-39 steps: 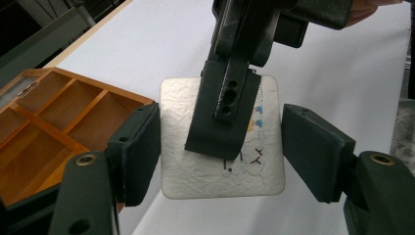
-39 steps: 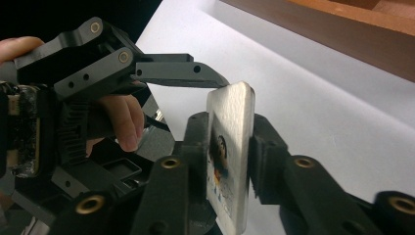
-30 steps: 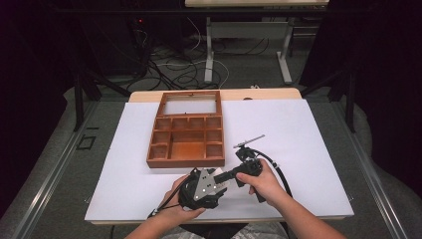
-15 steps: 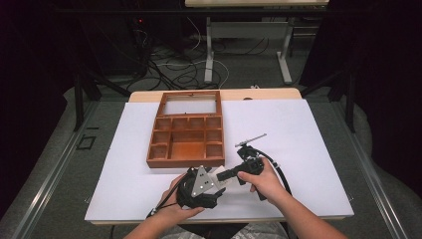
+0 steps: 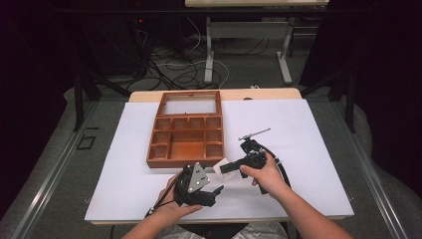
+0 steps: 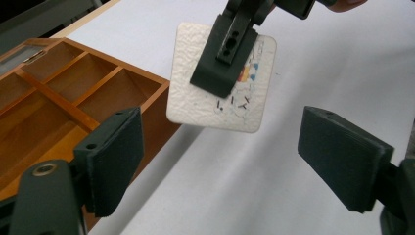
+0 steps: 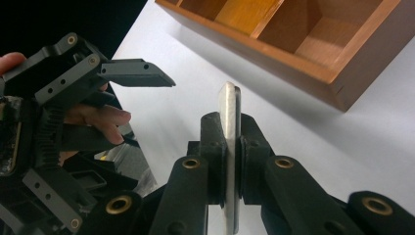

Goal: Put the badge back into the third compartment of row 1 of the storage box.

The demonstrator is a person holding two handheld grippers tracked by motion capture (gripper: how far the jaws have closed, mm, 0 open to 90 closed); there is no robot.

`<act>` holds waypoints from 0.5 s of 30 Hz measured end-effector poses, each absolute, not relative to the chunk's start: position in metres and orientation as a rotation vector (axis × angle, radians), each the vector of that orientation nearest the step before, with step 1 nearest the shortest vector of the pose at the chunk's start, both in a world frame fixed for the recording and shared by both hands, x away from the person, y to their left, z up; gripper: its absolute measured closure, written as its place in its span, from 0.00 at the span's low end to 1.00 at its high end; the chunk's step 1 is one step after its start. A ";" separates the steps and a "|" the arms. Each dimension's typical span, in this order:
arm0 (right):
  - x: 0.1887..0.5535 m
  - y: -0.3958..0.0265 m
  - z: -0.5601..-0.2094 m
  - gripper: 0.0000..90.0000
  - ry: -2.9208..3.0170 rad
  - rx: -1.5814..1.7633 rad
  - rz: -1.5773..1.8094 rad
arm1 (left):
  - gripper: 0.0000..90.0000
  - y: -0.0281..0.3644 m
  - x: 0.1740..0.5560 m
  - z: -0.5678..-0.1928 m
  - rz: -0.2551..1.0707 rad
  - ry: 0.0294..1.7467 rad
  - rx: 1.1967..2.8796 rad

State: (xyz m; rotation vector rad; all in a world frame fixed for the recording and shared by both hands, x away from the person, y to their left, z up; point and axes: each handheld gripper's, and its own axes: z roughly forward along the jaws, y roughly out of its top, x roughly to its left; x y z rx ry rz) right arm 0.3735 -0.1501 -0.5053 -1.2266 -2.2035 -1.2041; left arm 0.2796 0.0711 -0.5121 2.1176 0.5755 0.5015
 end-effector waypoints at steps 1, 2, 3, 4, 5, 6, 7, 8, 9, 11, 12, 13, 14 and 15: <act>0.375 -0.150 -0.504 0.94 -2.203 -1.234 -1.217 | 0.18 0.072 0.280 -0.512 0.495 0.583 2.119; 0.375 -0.151 -0.503 0.94 -2.205 -1.241 -1.212 | 0.18 0.072 0.280 -0.512 0.492 0.583 2.117; 0.377 -0.151 -0.502 0.94 -2.216 -1.236 -1.215 | 0.18 0.072 0.281 -0.513 0.488 0.591 2.108; 0.378 -0.151 -0.501 0.94 -2.220 -1.244 -1.217 | 0.18 0.073 0.281 -0.513 0.486 0.594 2.106; 0.379 -0.152 -0.500 0.94 -2.225 -1.240 -1.232 | 0.17 0.073 0.282 -0.513 0.478 0.599 2.105; 0.380 -0.152 -0.499 0.94 -2.231 -1.245 -1.229 | 0.17 0.074 0.282 -0.513 0.474 0.603 2.109; 0.381 -0.152 -0.497 0.94 -2.218 -1.267 -1.215 | 0.17 0.074 0.283 -0.513 0.470 0.602 2.110; 0.383 -0.152 -0.497 0.94 -2.239 -1.250 -1.237 | 0.16 0.074 0.283 -0.513 0.467 0.607 2.108; 0.384 -0.152 -0.495 0.94 -2.237 -1.260 -1.226 | 0.15 0.074 0.284 -0.514 0.468 0.610 2.107; 0.387 -0.152 -0.493 0.94 -2.252 -1.253 -1.239 | 0.14 0.075 0.285 -0.514 0.459 0.614 2.106; 0.388 -0.151 -0.492 0.94 -2.252 -1.262 -1.241 | 0.13 0.075 0.286 -0.514 0.455 0.620 2.098; 0.390 -0.150 -0.490 0.94 -2.259 -1.260 -1.250 | 0.11 0.075 0.286 -0.514 0.449 0.621 2.099; 0.390 -0.150 -0.488 0.94 -2.268 -1.261 -1.237 | 0.10 0.075 0.287 -0.514 0.443 0.627 2.099; 0.392 -0.150 -0.487 0.94 -2.272 -1.256 -1.263 | 0.10 0.075 0.287 -0.514 0.445 0.624 2.099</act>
